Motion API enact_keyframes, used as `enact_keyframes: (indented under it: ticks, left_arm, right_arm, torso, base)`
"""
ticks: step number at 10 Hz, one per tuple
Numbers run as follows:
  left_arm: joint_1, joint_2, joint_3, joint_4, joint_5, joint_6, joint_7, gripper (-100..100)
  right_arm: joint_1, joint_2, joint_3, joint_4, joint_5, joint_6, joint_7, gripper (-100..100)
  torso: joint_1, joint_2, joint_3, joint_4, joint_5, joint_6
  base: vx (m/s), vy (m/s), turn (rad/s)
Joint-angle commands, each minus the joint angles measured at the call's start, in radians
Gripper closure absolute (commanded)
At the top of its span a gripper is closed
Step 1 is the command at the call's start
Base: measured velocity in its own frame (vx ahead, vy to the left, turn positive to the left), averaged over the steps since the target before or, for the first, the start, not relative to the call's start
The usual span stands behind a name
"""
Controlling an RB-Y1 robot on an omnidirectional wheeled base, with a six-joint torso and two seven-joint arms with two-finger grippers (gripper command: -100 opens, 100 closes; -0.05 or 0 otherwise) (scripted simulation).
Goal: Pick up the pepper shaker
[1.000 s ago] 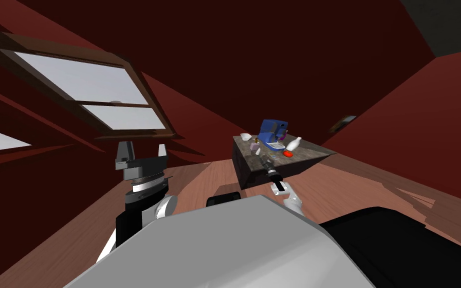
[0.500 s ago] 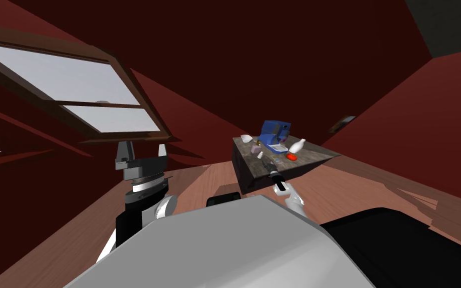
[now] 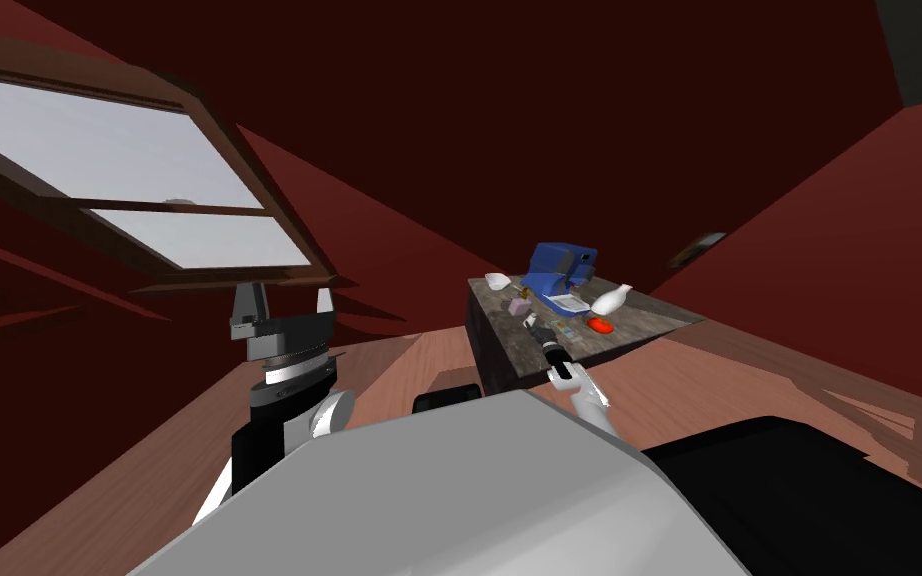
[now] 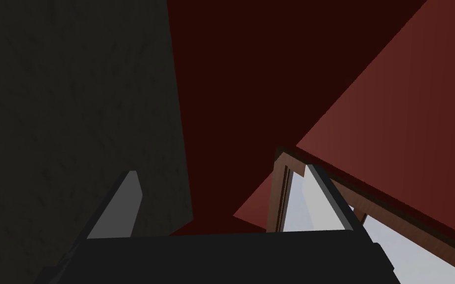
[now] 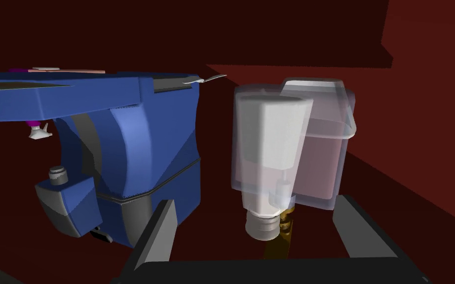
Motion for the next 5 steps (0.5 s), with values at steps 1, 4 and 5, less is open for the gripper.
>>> enact_keyframes:
  ticks: [1,4,5]
  left_arm:
    - [0.0,0.0,0.0,0.0,0.0,0.0,0.0,0]
    - [0.0,0.0,0.0,0.0,0.0,0.0,0.0,0]
    - [0.0,0.0,0.0,0.0,0.0,0.0,0.0,0]
  right_arm:
    - [0.0,0.0,0.0,0.0,0.0,0.0,0.0,0]
    - [-0.055,-0.065,0.027,0.102,-0.013,-0.094,-0.009,-100]
    - [-0.055,-0.065,0.027,0.131,-0.013,-0.108,-0.009,-100]
  torso:
    - [0.0,0.0,0.0,0.0,0.0,0.0]
    - [0.003,0.004,0.002,0.001,0.001,0.0]
    - [0.005,0.002,0.002,0.001,0.001,0.001]
  base:
    - [0.018,0.0,0.0]
    - [0.09,0.058,-0.194]
    - [0.089,0.077,-0.098]
